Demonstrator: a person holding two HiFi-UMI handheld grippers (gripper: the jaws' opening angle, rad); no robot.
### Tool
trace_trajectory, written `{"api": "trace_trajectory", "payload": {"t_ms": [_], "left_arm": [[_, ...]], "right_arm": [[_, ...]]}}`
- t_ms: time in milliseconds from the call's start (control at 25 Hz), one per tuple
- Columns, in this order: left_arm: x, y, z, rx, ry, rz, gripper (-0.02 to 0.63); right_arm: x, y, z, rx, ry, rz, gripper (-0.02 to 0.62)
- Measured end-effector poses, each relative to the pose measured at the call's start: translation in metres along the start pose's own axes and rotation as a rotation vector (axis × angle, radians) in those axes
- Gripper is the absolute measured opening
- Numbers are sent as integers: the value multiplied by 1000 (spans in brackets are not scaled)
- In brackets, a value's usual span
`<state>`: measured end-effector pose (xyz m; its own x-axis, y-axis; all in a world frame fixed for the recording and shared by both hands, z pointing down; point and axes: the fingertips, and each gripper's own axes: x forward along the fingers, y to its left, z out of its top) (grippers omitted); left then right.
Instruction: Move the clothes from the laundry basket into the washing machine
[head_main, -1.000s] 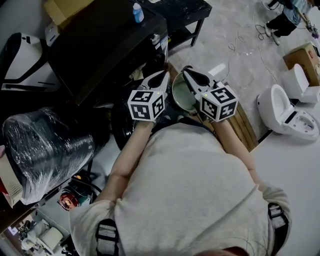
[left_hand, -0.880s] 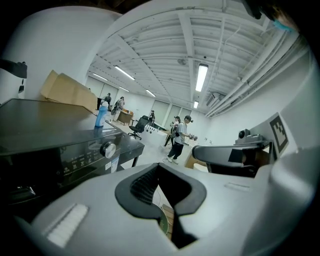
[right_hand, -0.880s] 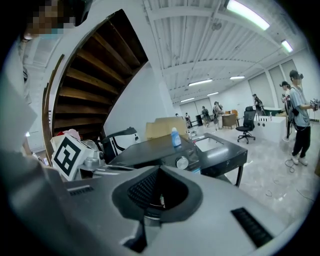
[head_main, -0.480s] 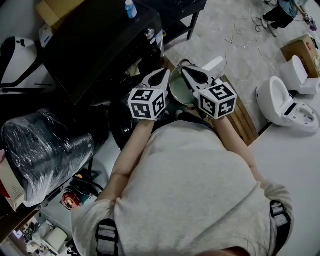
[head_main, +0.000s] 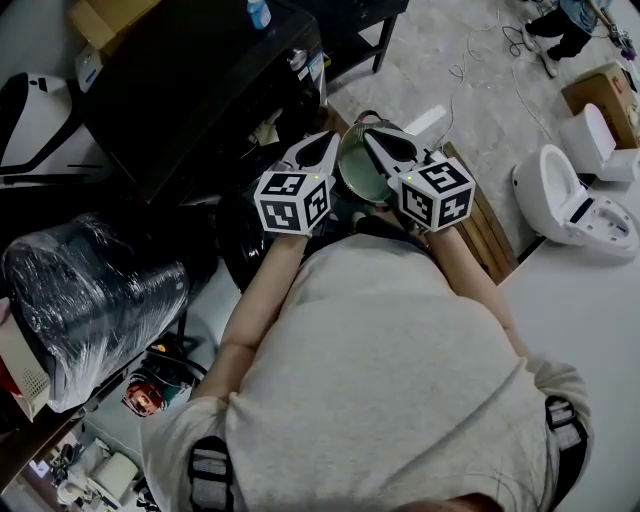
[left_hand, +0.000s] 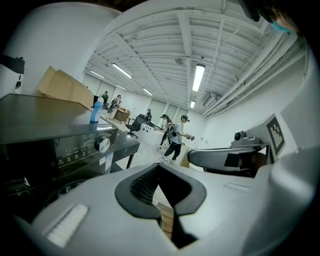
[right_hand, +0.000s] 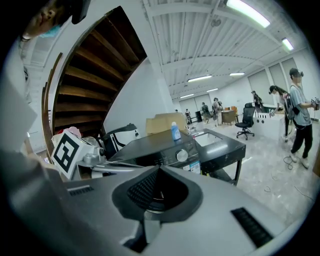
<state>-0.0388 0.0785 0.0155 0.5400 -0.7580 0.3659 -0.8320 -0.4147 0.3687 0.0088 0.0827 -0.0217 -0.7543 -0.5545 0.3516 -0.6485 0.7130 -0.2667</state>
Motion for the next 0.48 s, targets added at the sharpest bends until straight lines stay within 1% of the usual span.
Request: {"api": "trace_trajectory", "payload": {"t_ms": [480], "left_arm": [[-7, -2, -11, -11, 26, -1, 9]], "right_arm": [[1, 9, -5, 2, 2, 0, 8]]}}
